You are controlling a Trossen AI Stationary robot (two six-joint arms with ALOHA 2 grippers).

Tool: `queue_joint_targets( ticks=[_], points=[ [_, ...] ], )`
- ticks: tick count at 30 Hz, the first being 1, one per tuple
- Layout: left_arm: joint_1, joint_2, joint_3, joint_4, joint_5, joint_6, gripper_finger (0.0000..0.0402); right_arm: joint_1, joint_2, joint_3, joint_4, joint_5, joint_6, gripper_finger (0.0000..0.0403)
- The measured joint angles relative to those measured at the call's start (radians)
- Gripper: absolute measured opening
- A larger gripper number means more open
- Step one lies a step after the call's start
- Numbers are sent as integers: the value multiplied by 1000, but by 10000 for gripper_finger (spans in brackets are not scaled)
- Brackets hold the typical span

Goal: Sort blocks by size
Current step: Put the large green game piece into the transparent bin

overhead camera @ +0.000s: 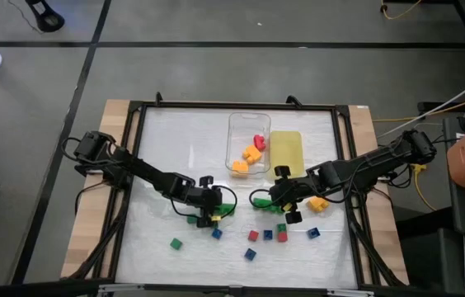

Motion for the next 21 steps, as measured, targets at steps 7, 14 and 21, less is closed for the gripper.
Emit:
queue_joint_targets(
  ticks=[7, 14, 21],
  points=[
    [25, -36, -4, -13, 2, 4, 62, 0, 0, 0, -1, 0, 0, 163],
    [53, -104, -1, 17, 1, 5, 71, 0, 0, 0, -6, -1, 0, 163],
    [94, -190, 1, 125, 1, 61, 67, 0, 0, 0, -9, -25, -1, 163]
  ],
)
